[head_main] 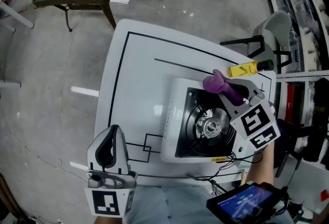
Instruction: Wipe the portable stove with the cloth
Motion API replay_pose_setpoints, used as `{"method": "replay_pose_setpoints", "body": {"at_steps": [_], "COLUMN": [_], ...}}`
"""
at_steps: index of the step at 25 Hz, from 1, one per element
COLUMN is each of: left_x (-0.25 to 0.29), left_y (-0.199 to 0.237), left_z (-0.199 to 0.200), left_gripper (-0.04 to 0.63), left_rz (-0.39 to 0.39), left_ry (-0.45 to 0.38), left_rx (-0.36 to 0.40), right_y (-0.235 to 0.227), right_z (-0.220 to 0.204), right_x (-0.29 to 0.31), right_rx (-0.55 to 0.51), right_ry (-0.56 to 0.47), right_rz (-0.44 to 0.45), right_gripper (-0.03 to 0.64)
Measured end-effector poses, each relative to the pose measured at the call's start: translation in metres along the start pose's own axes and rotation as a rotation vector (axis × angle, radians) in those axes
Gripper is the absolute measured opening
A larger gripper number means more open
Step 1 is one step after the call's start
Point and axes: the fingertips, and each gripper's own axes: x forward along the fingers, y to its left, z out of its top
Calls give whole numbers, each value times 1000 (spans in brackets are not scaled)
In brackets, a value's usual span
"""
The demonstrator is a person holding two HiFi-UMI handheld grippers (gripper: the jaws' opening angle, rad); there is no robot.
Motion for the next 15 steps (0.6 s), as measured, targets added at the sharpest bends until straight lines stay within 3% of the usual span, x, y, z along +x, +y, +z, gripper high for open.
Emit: {"method": "replay_pose_setpoints", "body": {"at_steps": [15], "left_x": [-43], "left_y": [68], "left_z": [1], "left_gripper": [18], "left_rz": [110], "left_ry": [-15], "left_rx": [-8], "right_y": [41], "right_z": [74], "right_x": [35], "right_rx": [-74], "right_ry": [-43], "right_rz": [50], "right_gripper": [104]}}
